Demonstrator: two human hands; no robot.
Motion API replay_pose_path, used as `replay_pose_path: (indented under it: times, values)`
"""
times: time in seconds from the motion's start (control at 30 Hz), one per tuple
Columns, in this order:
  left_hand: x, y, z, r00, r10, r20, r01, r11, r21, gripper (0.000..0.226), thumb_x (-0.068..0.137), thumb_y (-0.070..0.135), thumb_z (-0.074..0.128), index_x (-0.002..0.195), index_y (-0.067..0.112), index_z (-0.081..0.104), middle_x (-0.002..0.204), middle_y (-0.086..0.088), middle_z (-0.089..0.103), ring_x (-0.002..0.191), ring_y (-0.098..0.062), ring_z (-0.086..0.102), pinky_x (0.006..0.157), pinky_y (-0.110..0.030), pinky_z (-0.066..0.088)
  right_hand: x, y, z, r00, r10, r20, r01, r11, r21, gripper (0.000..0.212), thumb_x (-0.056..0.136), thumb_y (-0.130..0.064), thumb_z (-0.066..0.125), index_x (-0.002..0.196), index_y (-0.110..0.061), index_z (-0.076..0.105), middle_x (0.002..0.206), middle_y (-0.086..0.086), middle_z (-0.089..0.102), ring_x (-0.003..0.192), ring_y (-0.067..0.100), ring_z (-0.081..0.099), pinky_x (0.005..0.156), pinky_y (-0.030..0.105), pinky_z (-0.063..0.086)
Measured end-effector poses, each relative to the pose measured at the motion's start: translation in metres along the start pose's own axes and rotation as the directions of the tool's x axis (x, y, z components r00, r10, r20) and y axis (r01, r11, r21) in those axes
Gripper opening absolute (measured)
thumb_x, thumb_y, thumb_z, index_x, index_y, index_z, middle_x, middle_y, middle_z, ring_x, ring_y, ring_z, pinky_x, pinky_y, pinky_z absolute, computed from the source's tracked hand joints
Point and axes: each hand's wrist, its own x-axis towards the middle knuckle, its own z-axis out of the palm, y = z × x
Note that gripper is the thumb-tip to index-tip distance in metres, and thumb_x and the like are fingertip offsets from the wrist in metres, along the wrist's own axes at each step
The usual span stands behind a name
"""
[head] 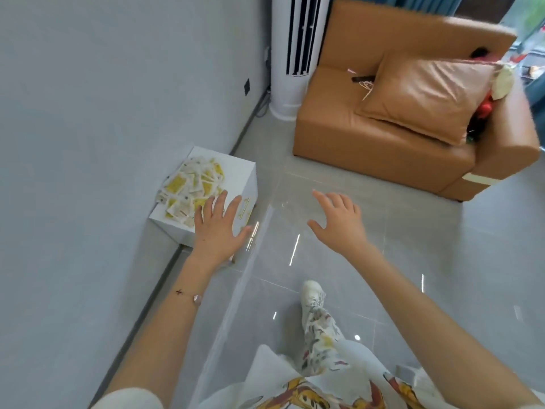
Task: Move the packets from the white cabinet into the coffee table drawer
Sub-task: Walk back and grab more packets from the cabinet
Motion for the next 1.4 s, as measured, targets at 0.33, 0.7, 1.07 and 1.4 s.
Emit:
replay_pose_path:
  times: [0.33,0.7,1.07,1.4]
  values:
    - [0.085,-0.017,0.012,0.940,-0.340,-0.003,0.339,0.940,-0.043,0.083,0.076,0.067,0.023,0.147,0.025,0.035,0.157,-0.008,0.024,0.140,-0.039,0.025,0.112,-0.056,0.020,0.175,0.010,-0.004,0.953,-0.283,0.113,0.283,0.959,0.011,0.067,0.090,-0.044,0.054,0.149,-0.028,0.026,0.144,0.003,0.039,0.138,0.027,0.028,0.113,0.041,0.021]
    - [0.113,-0.047,0.021,0.723,-0.690,-0.008,0.682,0.717,-0.145,0.081,0.079,0.065,0.028,0.150,0.028,0.024,0.161,-0.005,0.009,0.144,-0.033,0.016,0.116,-0.050,0.015,0.303,-0.054,0.025,0.780,-0.588,0.215,0.577,0.808,0.120,0.066,0.092,-0.041,0.054,0.150,-0.028,0.025,0.146,0.001,0.041,0.135,0.026,0.033,0.111,0.039,0.024]
    - [0.185,-0.158,0.065,0.497,-0.863,0.090,0.826,0.439,-0.352,0.074,0.091,0.051,0.054,0.151,0.027,0.019,0.162,-0.002,0.001,0.146,-0.033,0.009,0.115,-0.051,0.014,0.427,-0.148,0.098,0.637,-0.703,0.316,0.683,0.705,0.192,0.070,0.093,-0.036,0.055,0.152,-0.027,0.019,0.145,0.004,0.040,0.133,0.029,0.037,0.109,0.043,0.030]
    - [0.245,-0.201,0.132,0.387,-0.883,0.266,0.827,0.206,-0.523,0.072,0.091,0.041,0.058,0.150,0.020,0.023,0.155,-0.007,0.026,0.142,-0.030,0.024,0.113,-0.045,0.022,0.523,-0.181,0.191,0.608,-0.562,0.561,0.578,0.798,0.174,0.069,0.094,-0.040,0.053,0.151,-0.028,0.017,0.148,0.006,0.036,0.136,0.029,0.033,0.109,0.045,0.030]
